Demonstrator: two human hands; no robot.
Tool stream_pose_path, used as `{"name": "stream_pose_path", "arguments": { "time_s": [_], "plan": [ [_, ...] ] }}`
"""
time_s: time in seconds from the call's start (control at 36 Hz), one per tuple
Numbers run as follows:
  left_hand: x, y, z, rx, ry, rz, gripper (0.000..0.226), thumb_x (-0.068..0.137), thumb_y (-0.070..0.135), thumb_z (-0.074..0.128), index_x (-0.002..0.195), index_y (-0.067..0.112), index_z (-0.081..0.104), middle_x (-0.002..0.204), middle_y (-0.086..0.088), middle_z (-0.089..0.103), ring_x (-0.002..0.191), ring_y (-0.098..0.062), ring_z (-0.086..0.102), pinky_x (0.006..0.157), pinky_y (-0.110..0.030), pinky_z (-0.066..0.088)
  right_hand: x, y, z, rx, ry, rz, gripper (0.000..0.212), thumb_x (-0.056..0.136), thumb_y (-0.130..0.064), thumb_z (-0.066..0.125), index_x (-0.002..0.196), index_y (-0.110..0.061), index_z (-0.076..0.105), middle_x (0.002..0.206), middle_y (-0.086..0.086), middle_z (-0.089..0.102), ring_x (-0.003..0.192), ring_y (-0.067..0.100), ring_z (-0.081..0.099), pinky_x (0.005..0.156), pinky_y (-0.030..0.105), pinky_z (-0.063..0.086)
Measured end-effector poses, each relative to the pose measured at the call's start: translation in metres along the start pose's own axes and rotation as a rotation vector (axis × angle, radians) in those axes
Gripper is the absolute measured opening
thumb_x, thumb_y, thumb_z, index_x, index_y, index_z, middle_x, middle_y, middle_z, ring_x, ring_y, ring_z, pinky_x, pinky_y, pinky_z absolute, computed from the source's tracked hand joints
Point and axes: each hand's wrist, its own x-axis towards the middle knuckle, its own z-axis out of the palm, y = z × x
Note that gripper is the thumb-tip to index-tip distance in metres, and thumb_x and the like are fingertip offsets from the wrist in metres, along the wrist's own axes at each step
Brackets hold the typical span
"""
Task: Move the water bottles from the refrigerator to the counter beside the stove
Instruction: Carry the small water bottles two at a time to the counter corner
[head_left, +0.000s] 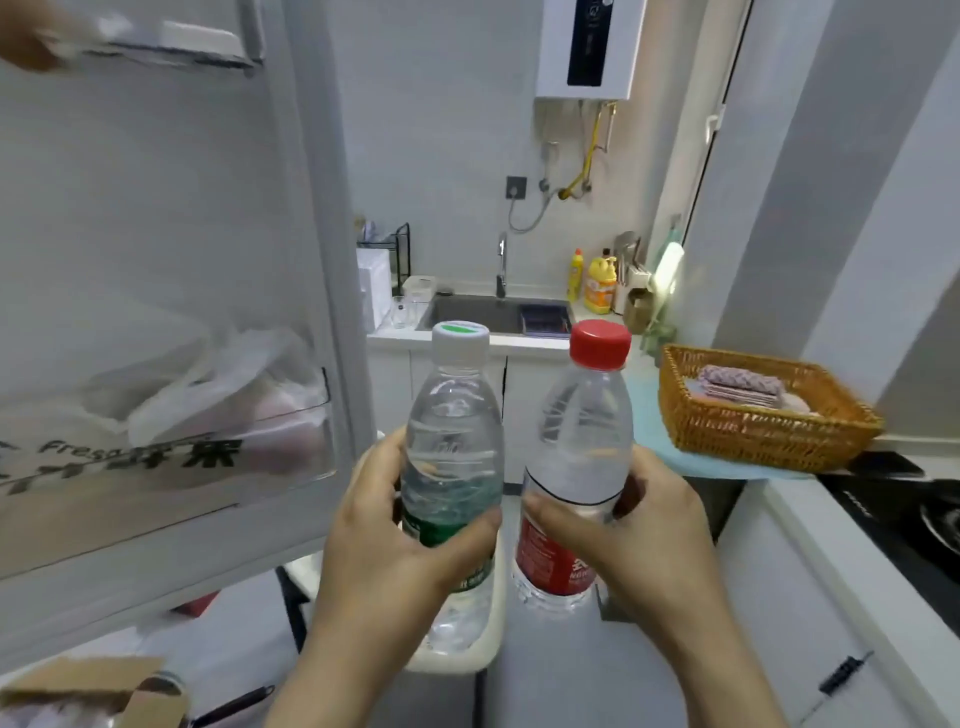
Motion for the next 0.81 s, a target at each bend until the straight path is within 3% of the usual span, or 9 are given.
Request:
{"name": "stream_pose_path", "arguments": {
  "time_s": [0.11, 0.25, 0.36, 0.47, 0.67, 0.81],
  "plan": [
    [0.004, 0.007, 0.044, -0.009, -0.117, 0.034, 0.054, 0.061, 0.017, 0.084, 0.098, 0.047, 0.06, 0.095, 0.018, 0.068, 0.083, 0.003, 0.066, 0.066, -0.013, 0.05, -0.003, 0.016, -0.041, -0.029, 0.098, 0.043, 0.037, 0.053, -0.04, 0.084, 0.085, -0.033, 0.066, 0.083, -0.023, 0.07, 0.077, -0.002, 0.067, 0.066, 0.034, 0.059],
    [0.007, 0.013, 0.092, -0.049, -0.265, 0.069, 0.052, 0.061, 0.017, 0.084, 0.101, 0.04, 0.061, 0.095, 0.015, 0.069, 0.085, 0.001, 0.066, 0.068, -0.01, 0.049, -0.015, 0.031, -0.086, -0.069, 0.221, 0.083, 0.034, 0.056, -0.032, 0.084, 0.085, -0.035, 0.067, 0.083, -0.023, 0.07, 0.079, -0.004, 0.066, 0.068, 0.023, 0.053],
    [0.012, 0.018, 0.126, -0.096, -0.404, 0.084, 0.054, 0.061, 0.02, 0.084, 0.106, 0.039, 0.06, 0.098, 0.015, 0.069, 0.088, 0.0, 0.066, 0.068, -0.01, 0.05, -0.023, 0.041, -0.113, -0.101, 0.328, 0.157, 0.034, 0.057, -0.032, 0.085, 0.087, -0.036, 0.068, 0.083, -0.023, 0.071, 0.079, -0.005, 0.066, 0.07, 0.025, 0.053],
    [0.019, 0.021, 0.159, -0.145, -0.525, 0.116, 0.058, 0.061, 0.019, 0.085, 0.102, 0.048, 0.058, 0.1, 0.017, 0.068, 0.089, 0.003, 0.066, 0.071, -0.015, 0.051, -0.03, 0.049, -0.135, -0.128, 0.447, 0.217, 0.034, 0.059, -0.028, 0.086, 0.083, -0.041, 0.066, 0.083, -0.027, 0.07, 0.079, -0.008, 0.065, 0.066, 0.018, 0.049],
    [0.035, 0.027, 0.211, -0.239, -0.737, 0.182, 0.059, 0.06, 0.022, 0.086, 0.109, 0.041, 0.058, 0.101, 0.013, 0.069, 0.092, -0.002, 0.067, 0.077, -0.023, 0.055, -0.038, 0.057, -0.159, -0.198, 0.683, 0.31, 0.036, 0.059, -0.032, 0.085, 0.088, -0.04, 0.066, 0.086, -0.027, 0.07, 0.082, -0.007, 0.065, 0.07, 0.023, 0.052],
    [0.042, 0.032, 0.24, -0.272, -0.883, 0.255, 0.062, 0.062, 0.027, 0.085, 0.112, 0.048, 0.055, 0.109, 0.015, 0.064, 0.101, 0.002, 0.061, 0.086, -0.028, 0.052, -0.048, 0.057, -0.166, -0.255, 0.837, 0.381, 0.038, 0.057, -0.034, 0.085, 0.089, -0.039, 0.067, 0.086, -0.027, 0.069, 0.081, -0.009, 0.064, 0.067, 0.021, 0.05]
  ]
}}
